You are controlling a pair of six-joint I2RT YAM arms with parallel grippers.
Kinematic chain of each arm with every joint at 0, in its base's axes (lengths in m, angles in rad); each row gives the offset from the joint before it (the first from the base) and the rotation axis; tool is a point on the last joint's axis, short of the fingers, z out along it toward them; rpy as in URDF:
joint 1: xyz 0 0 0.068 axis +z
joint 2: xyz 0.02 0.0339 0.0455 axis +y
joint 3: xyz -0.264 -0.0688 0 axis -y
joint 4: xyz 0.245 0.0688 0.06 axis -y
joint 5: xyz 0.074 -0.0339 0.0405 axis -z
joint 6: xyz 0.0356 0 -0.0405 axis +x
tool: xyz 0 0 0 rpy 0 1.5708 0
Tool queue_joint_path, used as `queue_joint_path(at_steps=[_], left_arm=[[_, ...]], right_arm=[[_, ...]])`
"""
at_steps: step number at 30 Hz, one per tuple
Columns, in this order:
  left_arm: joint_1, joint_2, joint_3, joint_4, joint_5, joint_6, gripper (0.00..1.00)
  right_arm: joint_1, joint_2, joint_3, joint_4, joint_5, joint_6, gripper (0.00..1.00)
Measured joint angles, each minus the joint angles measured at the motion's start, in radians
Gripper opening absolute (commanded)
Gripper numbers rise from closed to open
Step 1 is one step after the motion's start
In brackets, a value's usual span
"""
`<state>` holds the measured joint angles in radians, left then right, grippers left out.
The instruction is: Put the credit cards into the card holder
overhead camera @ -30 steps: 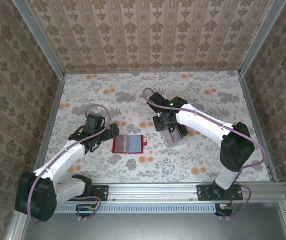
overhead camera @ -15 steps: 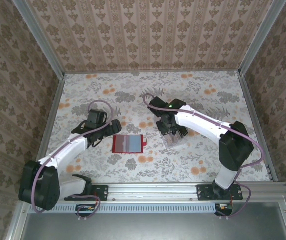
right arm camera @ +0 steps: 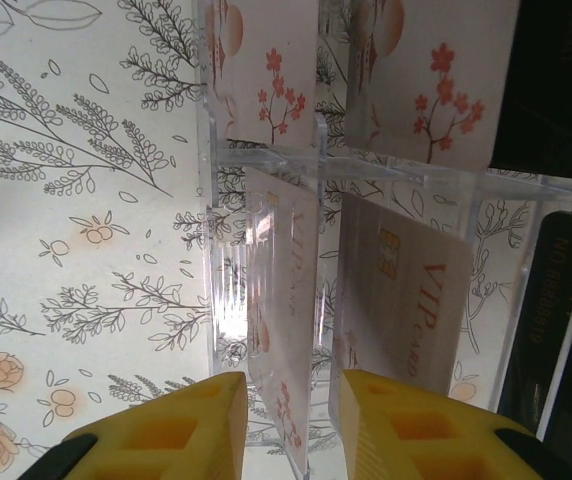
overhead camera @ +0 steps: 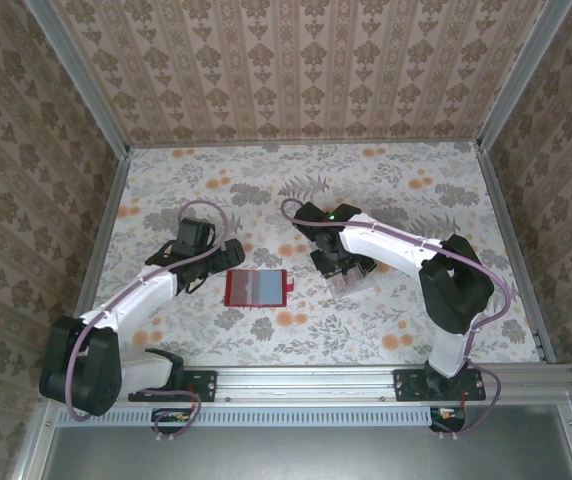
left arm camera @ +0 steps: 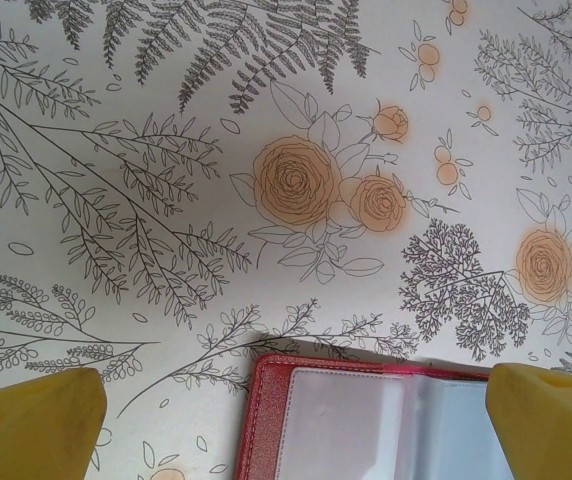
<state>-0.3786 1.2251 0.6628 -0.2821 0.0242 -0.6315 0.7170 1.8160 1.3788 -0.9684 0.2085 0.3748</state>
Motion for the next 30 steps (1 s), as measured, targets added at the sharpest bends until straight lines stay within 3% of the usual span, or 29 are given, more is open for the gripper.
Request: queue_joint_path(at_steps=[13,30], left_arm=[[0.0,0.016,0.0,0.012,0.006,0.0,1.0],[0.0,0.035,0.0,0.045,0.017,-0.003,1.0]], right_arm=[[-0.028,0.005,-0.026,0.019,-0.008,-0.006,0.3],[-0.03,0.016,-0.04,0.03,-0.058,-0.01,0.16]])
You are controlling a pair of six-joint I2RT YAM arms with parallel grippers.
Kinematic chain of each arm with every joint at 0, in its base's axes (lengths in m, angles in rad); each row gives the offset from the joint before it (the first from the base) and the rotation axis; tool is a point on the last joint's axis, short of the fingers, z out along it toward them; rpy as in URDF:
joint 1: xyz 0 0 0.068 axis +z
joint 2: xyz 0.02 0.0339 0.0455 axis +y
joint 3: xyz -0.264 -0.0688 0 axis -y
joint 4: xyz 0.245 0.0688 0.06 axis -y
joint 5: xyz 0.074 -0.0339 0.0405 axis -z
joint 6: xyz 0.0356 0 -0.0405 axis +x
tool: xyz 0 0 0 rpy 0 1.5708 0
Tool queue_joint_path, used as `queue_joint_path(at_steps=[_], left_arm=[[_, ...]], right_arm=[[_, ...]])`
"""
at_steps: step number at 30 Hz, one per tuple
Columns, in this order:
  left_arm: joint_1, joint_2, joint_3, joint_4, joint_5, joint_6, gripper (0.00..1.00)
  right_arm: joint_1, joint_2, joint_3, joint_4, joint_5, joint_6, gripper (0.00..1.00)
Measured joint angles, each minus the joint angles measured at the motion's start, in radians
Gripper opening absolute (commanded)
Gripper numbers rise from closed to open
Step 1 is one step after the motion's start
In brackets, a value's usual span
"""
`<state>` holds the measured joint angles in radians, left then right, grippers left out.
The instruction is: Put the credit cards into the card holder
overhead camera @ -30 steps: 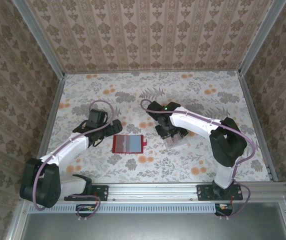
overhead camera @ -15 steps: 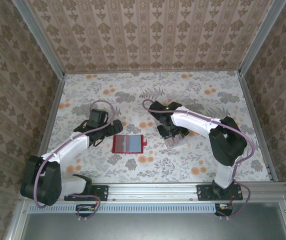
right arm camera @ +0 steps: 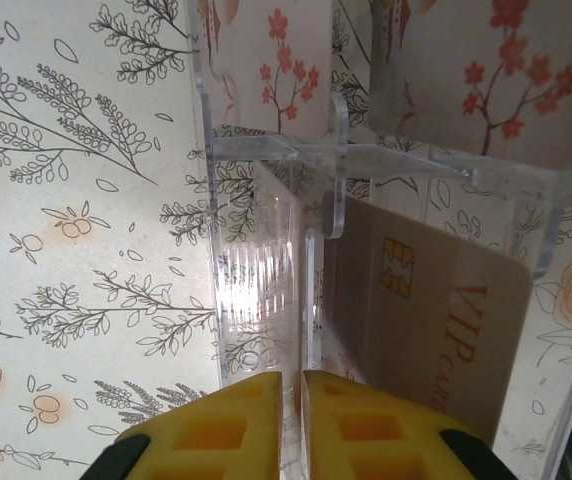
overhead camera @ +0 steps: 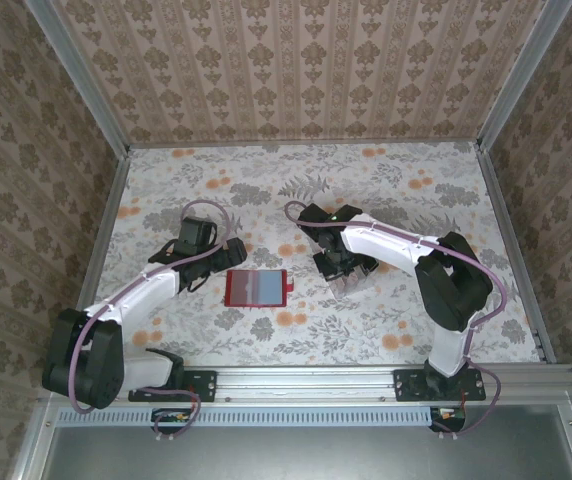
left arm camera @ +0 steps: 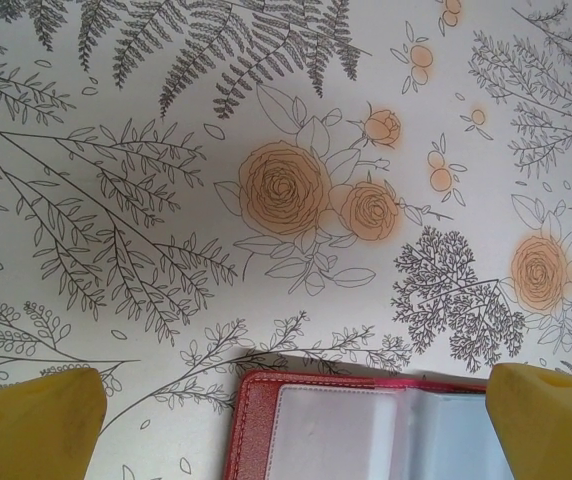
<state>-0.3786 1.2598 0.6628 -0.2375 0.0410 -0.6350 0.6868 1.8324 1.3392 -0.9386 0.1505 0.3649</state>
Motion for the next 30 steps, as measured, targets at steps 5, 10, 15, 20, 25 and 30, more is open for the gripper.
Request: queue_joint_path(at_steps=[5,10,15,20,25,30], left_arm=[[0.0,0.002,0.0,0.001,0.002,0.0,1.0],[0.0,0.002,0.0,0.003,0.002,0.0,1.0],[0.0,0.002,0.0,0.008,0.01,-0.001,1.0],[0.0,0.005,0.0,0.018,0.017,-0.016,1.0],[0.0,0.025,0.0,0.029,0.019,-0.028,1.0],[0.0,0.049,0.012,0.028,0.019,-0.042,1.0]], right_arm=[[0.0,0.0,-0.009,0.001,-0.005,0.0,0.13],[0.0,-0.001,-0.011,0.005,-0.013,-0.001,0.01],[-0.002,-0.003,-0.006,0.002,-0.026,-0.004,0.0],[-0.01,-0.014,0.051,-0.042,-0.034,-0.011,0.0],[-0.015,-0.073,0.141,-0.083,-0.052,-0.019,0.0],[-0.02,-0.158,0.206,-0.089,-0.08,-0.021,0.0]])
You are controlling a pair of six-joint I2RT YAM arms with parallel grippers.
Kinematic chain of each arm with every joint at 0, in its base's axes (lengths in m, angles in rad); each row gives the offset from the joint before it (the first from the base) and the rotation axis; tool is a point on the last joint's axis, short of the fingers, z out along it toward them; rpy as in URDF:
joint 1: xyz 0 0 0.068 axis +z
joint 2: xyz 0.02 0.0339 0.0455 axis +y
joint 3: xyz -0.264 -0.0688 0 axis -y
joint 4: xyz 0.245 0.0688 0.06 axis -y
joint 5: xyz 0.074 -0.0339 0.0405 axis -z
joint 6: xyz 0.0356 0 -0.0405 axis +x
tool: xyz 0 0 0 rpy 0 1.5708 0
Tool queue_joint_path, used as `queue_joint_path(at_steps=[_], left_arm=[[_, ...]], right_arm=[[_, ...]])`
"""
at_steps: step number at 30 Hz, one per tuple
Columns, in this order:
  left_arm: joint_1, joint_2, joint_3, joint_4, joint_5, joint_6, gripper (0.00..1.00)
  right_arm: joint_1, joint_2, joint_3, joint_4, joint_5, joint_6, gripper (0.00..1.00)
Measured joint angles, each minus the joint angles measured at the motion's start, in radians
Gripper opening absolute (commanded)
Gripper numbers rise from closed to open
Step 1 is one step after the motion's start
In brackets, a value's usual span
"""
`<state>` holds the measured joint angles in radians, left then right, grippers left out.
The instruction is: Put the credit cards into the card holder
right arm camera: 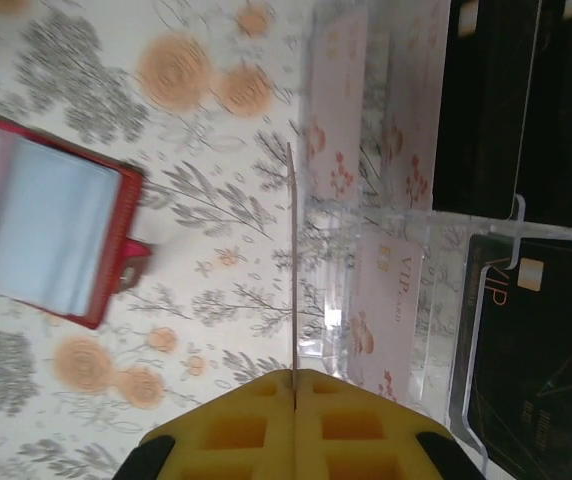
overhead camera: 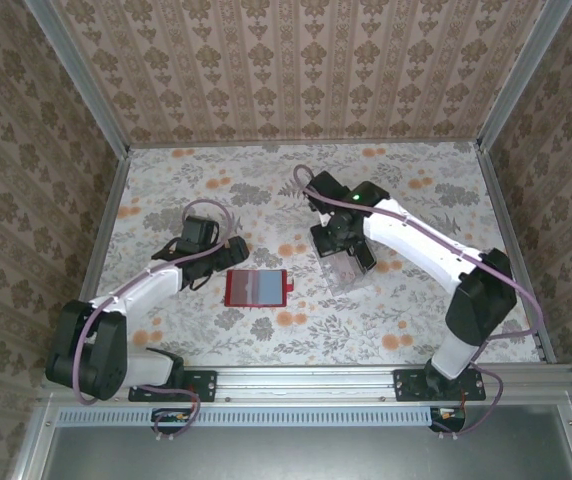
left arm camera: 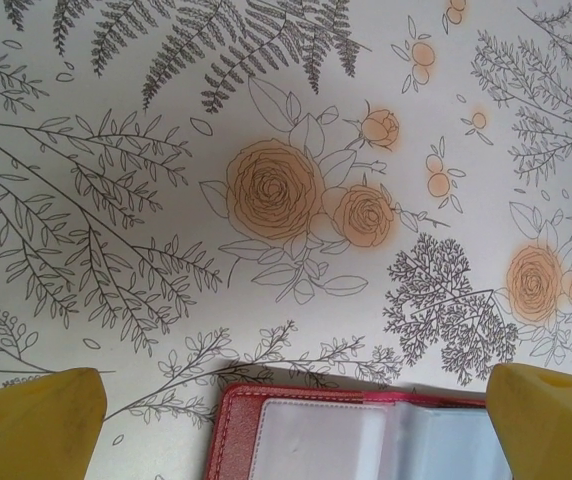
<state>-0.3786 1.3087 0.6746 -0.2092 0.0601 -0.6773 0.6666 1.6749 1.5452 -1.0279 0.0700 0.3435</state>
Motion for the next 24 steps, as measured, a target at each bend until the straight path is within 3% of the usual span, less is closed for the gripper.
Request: queue_joint_path(at_steps=[10,18,24], left_arm=[[0.001,0.003,0.044,-0.032,-0.023,-0.003,1.0],[0.008,-0.026,0.044,-0.067,-0.053,-0.003,1.0],[0.008,-0.056,0.044,-0.097,-0.077,-0.002,1.0]], right_arm=[[-0.058,-0.105,-0.051,0.185,-0.284,0.048,0.0],[-0.052,-0.184,-0.377,0.556,-0.472,0.246,0.0],[-0.002,-0.196,-0.57,0.815,-0.47,0.399,0.0]])
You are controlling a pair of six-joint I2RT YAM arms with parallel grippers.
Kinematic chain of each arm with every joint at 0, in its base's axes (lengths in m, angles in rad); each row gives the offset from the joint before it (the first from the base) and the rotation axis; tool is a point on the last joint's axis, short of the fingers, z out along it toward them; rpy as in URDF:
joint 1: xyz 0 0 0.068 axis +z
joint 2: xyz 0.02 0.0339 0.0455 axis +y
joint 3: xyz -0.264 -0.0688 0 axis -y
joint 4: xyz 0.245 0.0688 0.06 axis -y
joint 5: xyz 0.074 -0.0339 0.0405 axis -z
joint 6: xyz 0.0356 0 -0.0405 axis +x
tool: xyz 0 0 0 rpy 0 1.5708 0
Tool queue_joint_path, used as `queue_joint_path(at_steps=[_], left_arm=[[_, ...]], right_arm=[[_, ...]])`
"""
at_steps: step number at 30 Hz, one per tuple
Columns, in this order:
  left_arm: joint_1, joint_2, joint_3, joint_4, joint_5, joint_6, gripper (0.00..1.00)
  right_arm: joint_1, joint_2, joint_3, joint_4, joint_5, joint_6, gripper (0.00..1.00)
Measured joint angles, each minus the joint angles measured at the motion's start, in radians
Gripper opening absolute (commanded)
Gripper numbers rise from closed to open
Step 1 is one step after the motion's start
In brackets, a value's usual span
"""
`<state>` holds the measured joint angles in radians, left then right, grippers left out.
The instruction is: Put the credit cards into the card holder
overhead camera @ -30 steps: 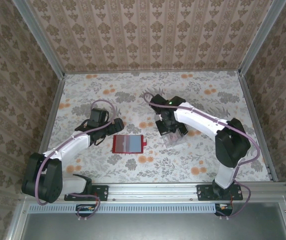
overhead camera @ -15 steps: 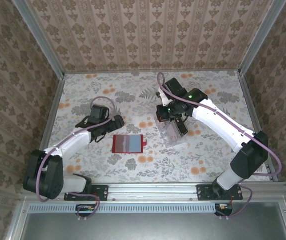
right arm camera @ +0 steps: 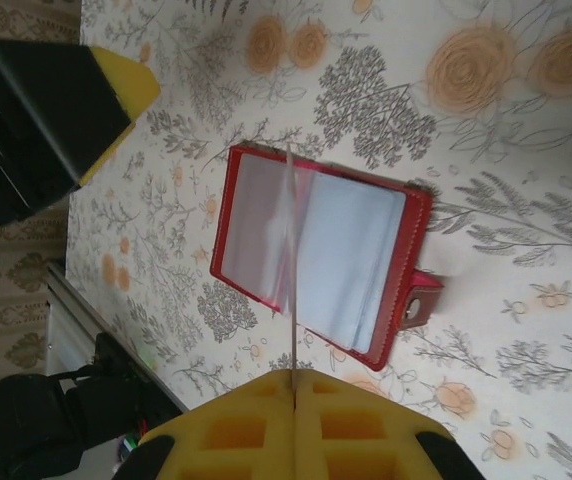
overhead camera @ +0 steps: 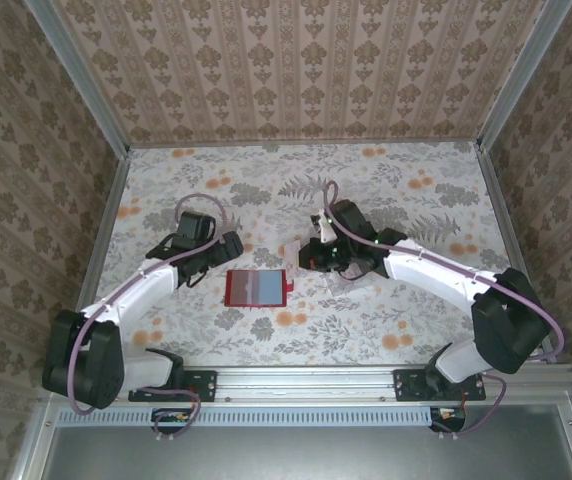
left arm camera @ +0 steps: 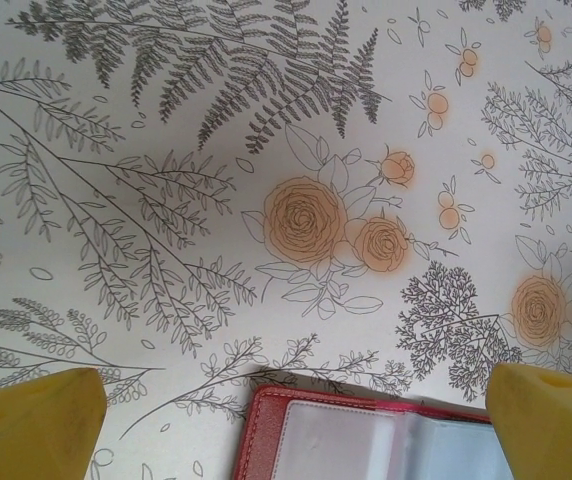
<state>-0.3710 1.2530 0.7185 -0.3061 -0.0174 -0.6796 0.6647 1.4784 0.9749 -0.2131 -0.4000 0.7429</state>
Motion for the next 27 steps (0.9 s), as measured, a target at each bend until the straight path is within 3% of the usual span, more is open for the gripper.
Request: queue_joint_path(at_steps=[12,27], left_arm=[[0.006,-0.065,-0.026,-0.054,-0.045,0.019,1.0],[0.006,-0.097,-0.057,-0.079,-0.062,0.023,1.0]], right_arm=[[0.168,0.11,-0.069,0.342,0.145,0.158,0.0],[0.222,0.304,-0.069,0.46,0.187,0.196,0.0]])
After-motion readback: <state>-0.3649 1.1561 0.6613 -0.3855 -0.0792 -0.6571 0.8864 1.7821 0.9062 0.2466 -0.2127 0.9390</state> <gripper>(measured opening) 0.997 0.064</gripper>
